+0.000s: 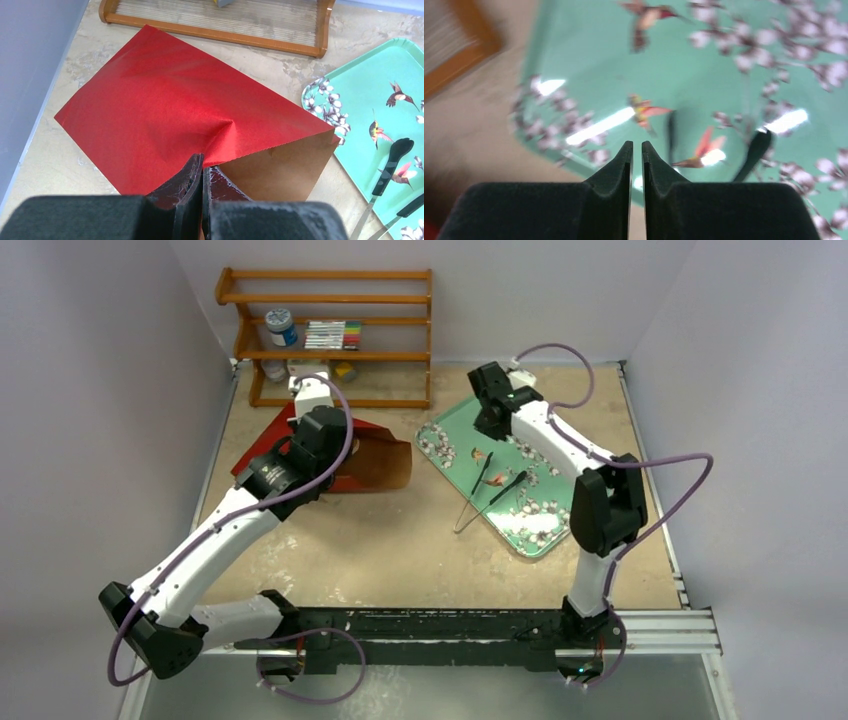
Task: Take the fake bread out of the paper bag
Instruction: Adjust the container at the center of the board.
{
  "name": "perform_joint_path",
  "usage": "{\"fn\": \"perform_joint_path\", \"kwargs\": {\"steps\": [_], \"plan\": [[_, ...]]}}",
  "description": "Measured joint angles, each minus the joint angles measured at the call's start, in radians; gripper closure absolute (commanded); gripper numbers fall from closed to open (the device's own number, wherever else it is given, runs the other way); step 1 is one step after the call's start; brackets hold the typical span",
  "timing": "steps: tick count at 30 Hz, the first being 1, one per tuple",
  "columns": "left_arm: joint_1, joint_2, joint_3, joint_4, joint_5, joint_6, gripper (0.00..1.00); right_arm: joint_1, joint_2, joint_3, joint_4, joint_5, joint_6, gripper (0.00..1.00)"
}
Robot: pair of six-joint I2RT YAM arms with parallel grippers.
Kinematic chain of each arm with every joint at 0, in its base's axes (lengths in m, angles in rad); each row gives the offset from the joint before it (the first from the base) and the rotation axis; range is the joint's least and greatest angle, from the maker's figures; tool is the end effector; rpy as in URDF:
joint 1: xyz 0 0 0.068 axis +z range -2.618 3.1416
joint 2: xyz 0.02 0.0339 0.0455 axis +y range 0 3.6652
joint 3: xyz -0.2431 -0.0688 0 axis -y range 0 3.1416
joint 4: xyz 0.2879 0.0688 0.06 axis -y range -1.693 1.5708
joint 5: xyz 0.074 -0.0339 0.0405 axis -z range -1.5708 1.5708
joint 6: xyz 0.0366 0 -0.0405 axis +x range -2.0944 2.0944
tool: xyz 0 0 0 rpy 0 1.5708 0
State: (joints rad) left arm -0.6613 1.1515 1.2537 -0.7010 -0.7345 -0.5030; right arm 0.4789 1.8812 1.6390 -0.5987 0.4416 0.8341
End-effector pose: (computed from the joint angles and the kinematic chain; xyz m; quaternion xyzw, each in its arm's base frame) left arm 0.2399 -0.1556 0.3676 -0.1019 0.8359 0.0255 0.5387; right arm 0.4151 0.1979 0.2544 0.2380 0.8833 0.0505 0.4007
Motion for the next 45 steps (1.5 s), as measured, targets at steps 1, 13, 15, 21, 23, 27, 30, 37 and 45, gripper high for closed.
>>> {"fn": "perform_joint_path", "kwargs": {"steps": [1,13,15,21,23,27,30,37,45], "plan": [[0.000,-0.006,-0.004,-0.001,0.001,0.000,1.00,-0.024,-0.003,-0.024,-0.014,0.013,0.043,0.88],[0.000,-0.076,-0.011,-0.026,0.015,0.000,1.00,-0.365,-0.116,-0.351,-0.084,0.061,0.330,0.88],[0.000,-0.085,-0.019,-0.027,0.018,0.000,1.00,-0.383,-0.124,-0.351,-0.086,0.066,0.359,0.87],[0.000,-0.105,-0.026,-0.040,0.025,0.001,1.00,-0.447,-0.083,-0.364,-0.104,0.052,0.433,0.87],[0.000,-0.110,-0.026,-0.045,0.024,0.003,1.00,-0.475,-0.079,-0.386,-0.103,0.037,0.448,0.87],[0.000,-0.116,-0.026,-0.051,0.024,0.010,1.00,-0.532,-0.078,-0.399,-0.100,0.035,0.461,0.88],[0.000,-0.116,-0.026,-0.051,0.025,0.010,1.00,-0.582,-0.063,-0.391,-0.092,0.036,0.460,0.88],[0.000,-0.098,-0.025,-0.050,0.024,0.010,1.00,-0.684,0.050,-0.314,-0.063,0.042,0.434,0.88],[0.000,-0.032,-0.011,-0.049,0.023,0.017,1.00,-0.743,0.151,-0.173,-0.058,0.038,0.383,0.89]]}}
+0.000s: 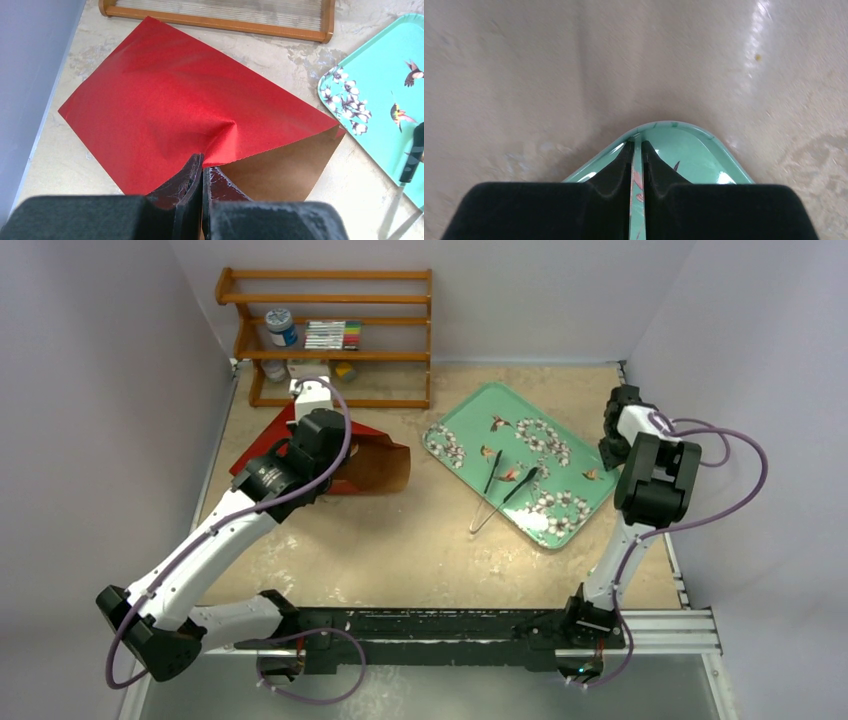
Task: Take the fake bread out of the paper bag
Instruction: Adjust the container at the center of the board.
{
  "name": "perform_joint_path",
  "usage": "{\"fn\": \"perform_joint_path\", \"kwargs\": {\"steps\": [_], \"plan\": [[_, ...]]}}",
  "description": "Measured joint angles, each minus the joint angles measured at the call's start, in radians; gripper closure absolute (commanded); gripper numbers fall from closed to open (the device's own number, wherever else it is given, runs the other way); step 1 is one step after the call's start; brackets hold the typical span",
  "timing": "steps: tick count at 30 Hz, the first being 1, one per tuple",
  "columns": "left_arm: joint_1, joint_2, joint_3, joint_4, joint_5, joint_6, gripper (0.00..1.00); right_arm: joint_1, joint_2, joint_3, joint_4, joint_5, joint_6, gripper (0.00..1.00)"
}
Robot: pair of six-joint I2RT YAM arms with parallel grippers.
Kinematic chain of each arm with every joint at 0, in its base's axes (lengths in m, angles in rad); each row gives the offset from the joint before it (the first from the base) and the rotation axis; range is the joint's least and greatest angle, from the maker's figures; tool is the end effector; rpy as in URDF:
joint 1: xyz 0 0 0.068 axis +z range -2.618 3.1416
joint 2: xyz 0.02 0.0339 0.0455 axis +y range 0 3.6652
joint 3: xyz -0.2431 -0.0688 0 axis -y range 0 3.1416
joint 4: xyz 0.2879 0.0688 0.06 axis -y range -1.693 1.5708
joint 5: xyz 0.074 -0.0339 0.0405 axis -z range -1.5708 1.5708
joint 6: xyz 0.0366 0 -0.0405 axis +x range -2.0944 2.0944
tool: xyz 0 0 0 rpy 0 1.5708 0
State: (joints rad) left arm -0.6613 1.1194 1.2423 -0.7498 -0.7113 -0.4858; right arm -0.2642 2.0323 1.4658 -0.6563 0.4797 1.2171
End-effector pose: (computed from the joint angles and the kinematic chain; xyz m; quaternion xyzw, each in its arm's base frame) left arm 0.2315 -0.1499 0.3674 -0.0845 0.8456 0.0293 0.5263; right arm 0.4200 -0.1311 0.1272 0.6759 0.6783 -0.1308 0.2567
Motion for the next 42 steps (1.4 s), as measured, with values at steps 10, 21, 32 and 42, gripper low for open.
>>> {"fn": "perform_joint_path", "kwargs": {"steps": [10,21,32,42], "plan": [[0.000,0.055,0.027,-0.001,-0.003,-0.001,1.00,-0.060,0.209,0.318,0.015,0.005,-0.092,0.90],[0.000,0.085,0.033,-0.026,-0.008,-0.003,1.00,-0.040,0.308,0.441,0.207,0.007,-0.305,0.90],[0.000,0.085,0.033,-0.021,-0.009,-0.001,1.00,0.272,0.055,0.324,0.517,0.078,-0.584,0.89],[0.000,0.085,0.033,-0.008,-0.005,0.000,1.00,0.461,0.013,0.359,0.514,-0.081,-0.619,0.89]]}}
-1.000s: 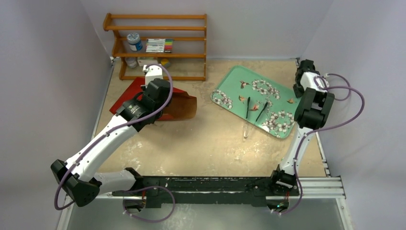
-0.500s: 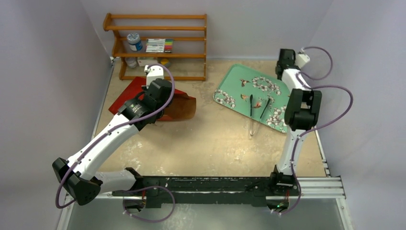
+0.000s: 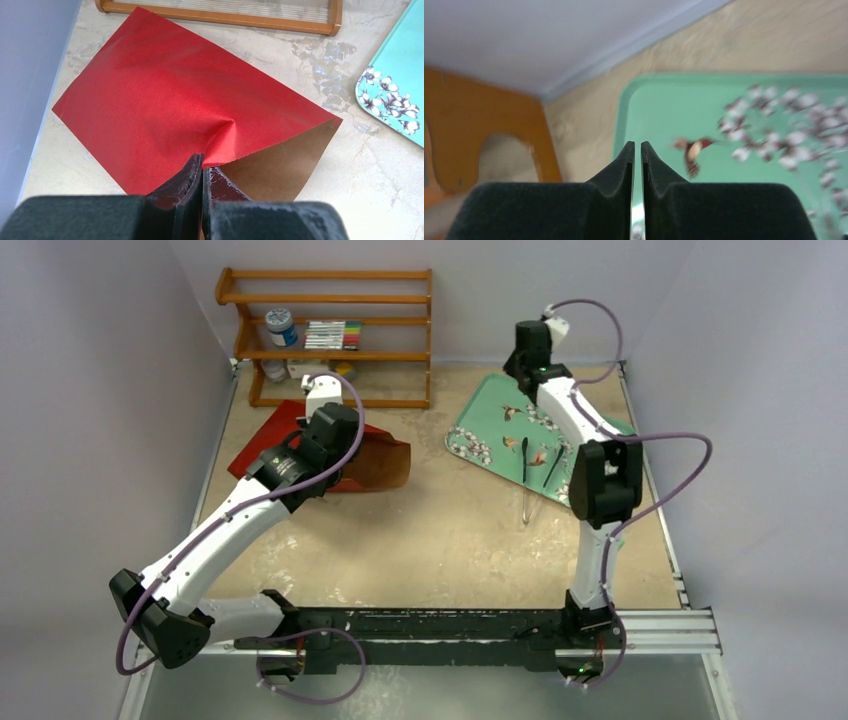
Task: Take the fake bread out of the paper bag
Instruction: Adjust the container at the center of the board.
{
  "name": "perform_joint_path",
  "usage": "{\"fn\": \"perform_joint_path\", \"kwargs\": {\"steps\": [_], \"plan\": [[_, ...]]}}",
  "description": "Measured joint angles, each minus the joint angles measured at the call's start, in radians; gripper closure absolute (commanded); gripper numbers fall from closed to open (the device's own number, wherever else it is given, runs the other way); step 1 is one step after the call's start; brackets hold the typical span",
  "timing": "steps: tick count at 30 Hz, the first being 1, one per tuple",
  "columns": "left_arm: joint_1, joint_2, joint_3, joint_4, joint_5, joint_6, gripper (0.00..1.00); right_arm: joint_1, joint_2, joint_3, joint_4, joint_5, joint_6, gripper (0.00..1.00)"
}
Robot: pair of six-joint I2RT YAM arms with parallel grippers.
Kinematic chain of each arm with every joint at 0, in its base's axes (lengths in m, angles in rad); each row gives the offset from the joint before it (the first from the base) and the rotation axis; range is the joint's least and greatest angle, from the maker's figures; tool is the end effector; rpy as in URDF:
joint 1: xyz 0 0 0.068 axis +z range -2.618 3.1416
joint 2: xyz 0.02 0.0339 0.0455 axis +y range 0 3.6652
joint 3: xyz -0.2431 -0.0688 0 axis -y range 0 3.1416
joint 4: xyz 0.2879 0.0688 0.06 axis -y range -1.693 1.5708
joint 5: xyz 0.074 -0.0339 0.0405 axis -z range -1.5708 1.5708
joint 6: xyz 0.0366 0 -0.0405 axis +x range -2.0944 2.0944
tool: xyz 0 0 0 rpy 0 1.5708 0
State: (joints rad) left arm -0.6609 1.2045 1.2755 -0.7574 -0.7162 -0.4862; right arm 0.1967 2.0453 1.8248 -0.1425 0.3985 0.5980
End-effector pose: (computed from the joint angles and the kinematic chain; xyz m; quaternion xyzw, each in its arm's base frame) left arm 0.2472 -0.1618 0.3564 -0.0756 0.8563 0.0486 0.5085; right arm 0.5185 0.0888 0.2871 0.2710 0.7683 0.0652 0.5763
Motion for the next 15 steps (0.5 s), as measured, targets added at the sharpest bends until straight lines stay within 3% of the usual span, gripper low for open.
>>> {"fn": "perform_joint_path", "kwargs": {"steps": [8,15], "plan": [[0.001,-0.002,-0.032,0.046,0.023,-0.002,1.00,0.200,0.113,-0.019,-0.072,-0.102,0.030,0.89],[0.000,-0.020,-0.067,0.061,0.032,-0.011,1.00,0.324,0.124,-0.130,-0.099,-0.132,0.096,0.90]]}}
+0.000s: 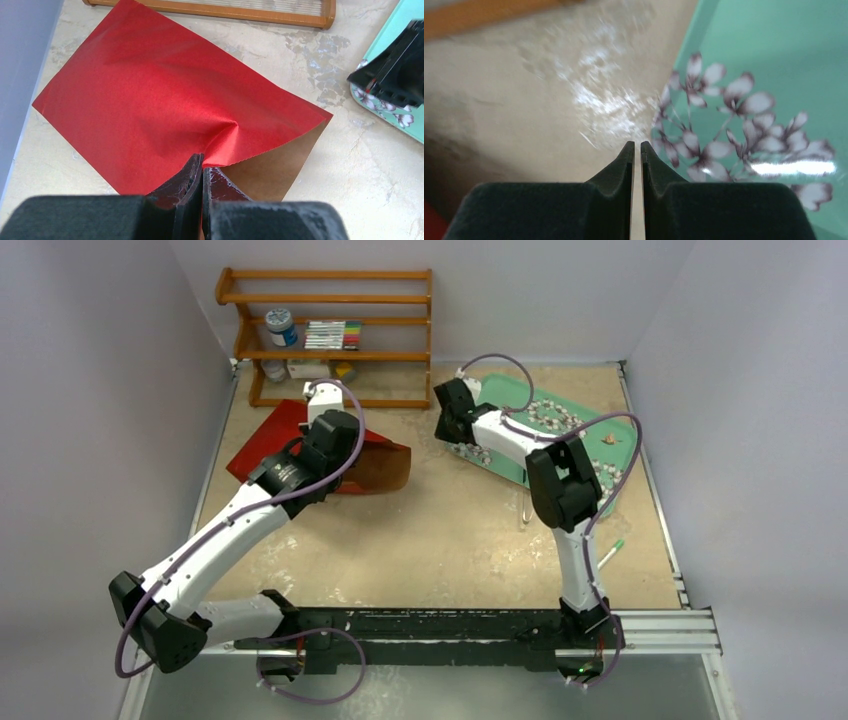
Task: Take the fake bread out of the paper bag
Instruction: Adjust the container at the center of the board.
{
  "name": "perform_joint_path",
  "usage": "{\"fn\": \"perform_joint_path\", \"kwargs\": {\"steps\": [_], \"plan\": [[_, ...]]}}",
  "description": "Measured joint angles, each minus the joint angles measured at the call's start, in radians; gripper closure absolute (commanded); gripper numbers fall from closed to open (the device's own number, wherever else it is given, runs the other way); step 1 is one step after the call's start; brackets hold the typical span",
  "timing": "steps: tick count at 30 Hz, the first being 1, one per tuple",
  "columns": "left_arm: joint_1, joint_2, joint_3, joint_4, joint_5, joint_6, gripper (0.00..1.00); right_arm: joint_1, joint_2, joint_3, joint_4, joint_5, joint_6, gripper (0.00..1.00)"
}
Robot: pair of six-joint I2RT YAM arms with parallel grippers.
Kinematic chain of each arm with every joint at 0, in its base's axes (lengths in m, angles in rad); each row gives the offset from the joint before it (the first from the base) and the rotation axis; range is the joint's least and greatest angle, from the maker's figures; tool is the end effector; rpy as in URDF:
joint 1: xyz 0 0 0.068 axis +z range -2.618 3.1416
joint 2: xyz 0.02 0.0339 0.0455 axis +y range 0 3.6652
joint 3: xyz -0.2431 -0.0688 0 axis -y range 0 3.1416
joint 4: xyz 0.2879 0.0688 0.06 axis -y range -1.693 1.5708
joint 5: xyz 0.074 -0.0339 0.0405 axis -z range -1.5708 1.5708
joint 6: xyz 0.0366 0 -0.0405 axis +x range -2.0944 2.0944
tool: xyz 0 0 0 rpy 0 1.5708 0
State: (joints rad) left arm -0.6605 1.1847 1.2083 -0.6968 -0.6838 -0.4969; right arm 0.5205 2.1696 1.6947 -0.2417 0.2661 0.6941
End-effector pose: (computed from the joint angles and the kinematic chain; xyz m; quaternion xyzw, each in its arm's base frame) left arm 0.2471 -0.1627 0.3417 -0.0756 0.8579 0.0293 0.5074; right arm 0.4585 0.2517 0.1642 0.1330 0.8940 0.1351 0.4061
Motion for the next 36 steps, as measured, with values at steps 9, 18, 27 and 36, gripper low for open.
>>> {"fn": "perform_joint_path", "kwargs": {"steps": [9,18,27,36], "plan": [[0.000,-0.023,-0.035,0.008,0.010,-0.018,1.00,0.029,-0.024,-0.133,0.008,-0.024,0.031,0.90],[0.000,-0.030,-0.048,0.008,0.019,-0.029,1.00,0.037,-0.089,-0.107,0.000,-0.013,-0.013,0.88],[0.000,-0.055,-0.076,0.008,0.023,-0.045,1.00,0.042,-0.117,-0.063,-0.048,0.043,-0.039,0.89],[0.002,-0.087,-0.093,0.007,0.026,-0.046,1.00,0.041,-0.104,-0.083,-0.058,0.122,-0.028,0.89]]}}
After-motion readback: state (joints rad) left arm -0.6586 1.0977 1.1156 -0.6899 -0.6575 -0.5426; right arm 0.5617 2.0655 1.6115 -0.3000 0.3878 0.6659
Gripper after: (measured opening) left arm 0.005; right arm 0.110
